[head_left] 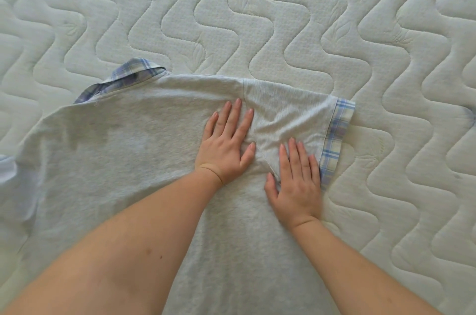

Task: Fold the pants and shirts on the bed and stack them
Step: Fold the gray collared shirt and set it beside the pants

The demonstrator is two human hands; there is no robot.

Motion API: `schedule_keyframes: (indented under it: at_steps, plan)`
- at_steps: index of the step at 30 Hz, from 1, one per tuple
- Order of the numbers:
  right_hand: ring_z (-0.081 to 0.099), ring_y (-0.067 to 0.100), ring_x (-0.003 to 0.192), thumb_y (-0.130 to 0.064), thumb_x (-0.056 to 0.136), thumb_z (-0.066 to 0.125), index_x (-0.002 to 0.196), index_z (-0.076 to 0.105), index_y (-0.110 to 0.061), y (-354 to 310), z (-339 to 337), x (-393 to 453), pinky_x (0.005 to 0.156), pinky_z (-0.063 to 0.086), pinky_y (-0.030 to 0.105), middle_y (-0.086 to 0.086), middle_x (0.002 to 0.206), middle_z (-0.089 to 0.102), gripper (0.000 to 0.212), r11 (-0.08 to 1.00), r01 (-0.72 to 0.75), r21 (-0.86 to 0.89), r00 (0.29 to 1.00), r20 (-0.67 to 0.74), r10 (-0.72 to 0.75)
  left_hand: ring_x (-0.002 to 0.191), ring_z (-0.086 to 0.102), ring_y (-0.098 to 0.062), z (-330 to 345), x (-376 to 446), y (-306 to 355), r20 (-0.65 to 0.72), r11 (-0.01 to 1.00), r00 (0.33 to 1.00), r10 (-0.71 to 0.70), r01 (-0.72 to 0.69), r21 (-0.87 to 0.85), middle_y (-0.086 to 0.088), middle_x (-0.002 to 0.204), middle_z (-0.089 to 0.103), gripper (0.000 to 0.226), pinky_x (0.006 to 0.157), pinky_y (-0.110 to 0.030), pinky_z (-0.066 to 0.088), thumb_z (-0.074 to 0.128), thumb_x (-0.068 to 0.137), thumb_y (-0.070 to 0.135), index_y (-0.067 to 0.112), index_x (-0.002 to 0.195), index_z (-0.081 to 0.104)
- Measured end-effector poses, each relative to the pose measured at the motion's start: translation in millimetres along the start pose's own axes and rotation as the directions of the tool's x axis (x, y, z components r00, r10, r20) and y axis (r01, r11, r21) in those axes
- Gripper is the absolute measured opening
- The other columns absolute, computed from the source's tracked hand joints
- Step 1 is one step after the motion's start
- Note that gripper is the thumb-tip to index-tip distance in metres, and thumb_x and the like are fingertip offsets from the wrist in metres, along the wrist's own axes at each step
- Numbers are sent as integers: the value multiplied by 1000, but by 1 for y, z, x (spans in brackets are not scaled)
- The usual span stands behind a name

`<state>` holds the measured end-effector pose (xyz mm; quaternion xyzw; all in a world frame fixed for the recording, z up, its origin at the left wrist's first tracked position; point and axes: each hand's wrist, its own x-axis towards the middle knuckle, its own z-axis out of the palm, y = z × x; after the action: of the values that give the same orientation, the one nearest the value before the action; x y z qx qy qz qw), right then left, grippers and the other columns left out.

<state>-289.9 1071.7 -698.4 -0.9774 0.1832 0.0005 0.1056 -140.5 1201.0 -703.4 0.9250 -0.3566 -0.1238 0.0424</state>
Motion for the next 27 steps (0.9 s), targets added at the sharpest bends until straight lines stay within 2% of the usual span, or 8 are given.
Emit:
schedule_keyframes:
  at_steps: [4,7,9,12,14,19,22,27]
  plan:
    - [25,23,148,-37,91,42,149,39,-8,1,0,-1,121,18,45,11,158,30,65,1000,-6,1,1000,-17,6,152,-4,-16,-18,-2,3,39,996,999,-10,14,-89,-1,166,1,68,123,-38,-2,25,96,55,28,158,11]
    - [24,23,148,-37,90,41,150,37,-8,0,1,0,121,16,45,10,159,28,67,1000,-7,-1,1000,-19,7,144,33,-21,-40,15,-5,-113,985,993,27,-45,-165,-4,155,37,60,118,-36,15,36,95,47,19,147,43]
    - [24,23,148,-38,89,40,150,37,-8,1,2,1,121,15,44,10,159,28,67,1000,-2,-12,1000,-29,2,147,26,-18,-48,35,-10,-139,993,986,86,-96,-66,-3,160,30,60,121,-37,11,35,98,42,16,153,33]
    - [25,24,148,-38,89,40,150,37,-8,1,3,1,121,15,45,11,159,29,68,1000,4,-24,999,-33,-5,151,-9,-10,-40,57,-15,60,996,995,84,-84,-15,5,166,-7,64,122,-35,-11,20,103,49,23,158,-3]
    - [24,24,148,-38,89,40,150,37,-8,1,4,2,121,16,45,11,159,29,68,1000,4,-31,1000,-26,-5,150,-14,-10,-31,61,-18,89,997,993,75,-76,-1,6,165,-13,65,121,-36,-12,17,102,51,25,157,-7]
    - [25,25,148,-38,88,38,149,37,-7,0,2,1,120,18,46,13,158,30,69,999,2,-38,1000,-14,-3,151,-10,-11,-47,61,-24,130,991,983,130,-123,-57,5,165,-10,69,122,-38,-8,26,101,50,25,157,-5]
    - [25,25,147,-38,88,36,150,36,-7,-1,-3,2,120,18,46,13,158,30,69,999,-10,-46,1000,25,11,152,-4,-11,-65,36,-45,59,991,991,124,-120,-67,5,166,-2,68,122,-34,-7,34,102,42,23,158,0]
    - [22,25,148,-40,87,29,151,33,-7,-11,-17,2,121,11,44,13,159,28,72,997,-58,-59,990,123,65,148,23,-20,-88,-66,-119,-66,983,996,-65,53,-173,-3,159,30,58,120,-35,6,48,97,23,20,153,31]
